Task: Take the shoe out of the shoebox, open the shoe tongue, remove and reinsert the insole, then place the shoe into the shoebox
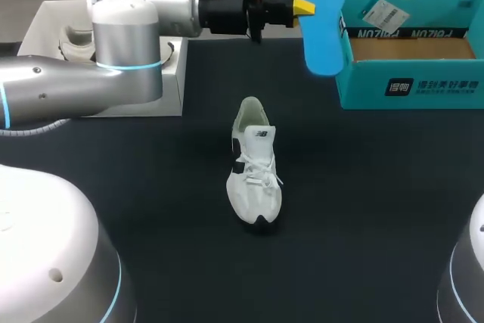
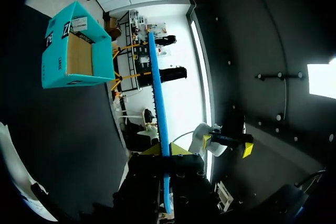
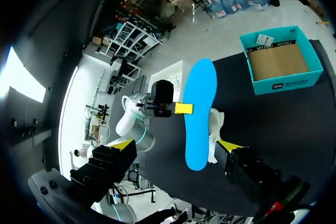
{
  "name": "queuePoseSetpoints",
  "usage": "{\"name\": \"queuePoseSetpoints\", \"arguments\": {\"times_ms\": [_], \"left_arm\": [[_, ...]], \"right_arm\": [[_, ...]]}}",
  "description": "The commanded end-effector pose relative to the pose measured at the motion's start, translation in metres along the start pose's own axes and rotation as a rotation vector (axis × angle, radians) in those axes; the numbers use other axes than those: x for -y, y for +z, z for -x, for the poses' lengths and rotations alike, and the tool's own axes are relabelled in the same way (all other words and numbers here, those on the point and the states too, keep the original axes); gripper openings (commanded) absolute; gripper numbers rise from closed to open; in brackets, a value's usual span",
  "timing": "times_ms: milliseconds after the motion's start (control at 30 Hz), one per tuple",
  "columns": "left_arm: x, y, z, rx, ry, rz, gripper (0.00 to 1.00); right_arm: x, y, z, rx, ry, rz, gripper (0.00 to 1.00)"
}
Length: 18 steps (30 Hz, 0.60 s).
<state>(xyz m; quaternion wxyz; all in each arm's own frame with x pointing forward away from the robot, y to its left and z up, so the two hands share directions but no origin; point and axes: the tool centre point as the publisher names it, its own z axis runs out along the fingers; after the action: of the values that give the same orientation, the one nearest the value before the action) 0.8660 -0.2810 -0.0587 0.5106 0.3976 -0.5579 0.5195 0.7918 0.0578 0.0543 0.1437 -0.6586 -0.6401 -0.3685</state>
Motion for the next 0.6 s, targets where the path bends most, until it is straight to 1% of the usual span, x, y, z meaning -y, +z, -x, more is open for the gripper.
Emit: {"name": "queuePoseSetpoints", "arguments": {"times_ms": [33, 67, 100, 233, 300, 400, 467, 500, 600], "left_arm": [[-0.003, -0.001, -0.004, 0.018, -0.002, -0.011, 0.0], [-0.003, -0.002, -0.003, 0.017, -0.002, -0.012, 0.0], [-0.004, -0.002, -0.002, 0.017, -0.005, -0.011, 0.0], [-0.005, 0.001, 0.002, 0.014, -0.026, 0.001, 0.0], [-0.006, 0.002, 0.003, 0.012, -0.032, 0.003, 0.0], [-0.007, 0.003, 0.004, 0.009, -0.034, 0.004, 0.0], [-0.007, 0.003, 0.004, 0.008, -0.027, -0.001, 0.0], [-0.007, 0.003, 0.003, 0.007, -0.024, -0.005, 0.0], [-0.007, 0.003, 0.003, 0.012, -0.017, -0.013, 0.0]], "right_arm": [[-0.008, 0.008, -0.011, 0.334, 0.014, -0.003, 1.0], [-0.009, 0.011, -0.012, 0.372, 0.007, 0.004, 1.0], [-0.009, 0.013, -0.015, 0.376, 0.009, -0.011, 1.0], [-0.01, 0.024, -0.024, 0.481, -0.027, -0.032, 1.0], [-0.011, 0.03, -0.027, 0.556, -0.045, -0.03, 1.0], [-0.014, 0.039, -0.031, 0.583, -0.059, -0.056, 1.0], [-0.016, 0.043, -0.032, 0.656, -0.072, -0.04, 1.0], [-0.018, 0.045, -0.032, 0.643, -0.07, -0.047, 1.0], [-0.021, 0.05, -0.032, 0.712, -0.086, -0.066, 1.0]]}}
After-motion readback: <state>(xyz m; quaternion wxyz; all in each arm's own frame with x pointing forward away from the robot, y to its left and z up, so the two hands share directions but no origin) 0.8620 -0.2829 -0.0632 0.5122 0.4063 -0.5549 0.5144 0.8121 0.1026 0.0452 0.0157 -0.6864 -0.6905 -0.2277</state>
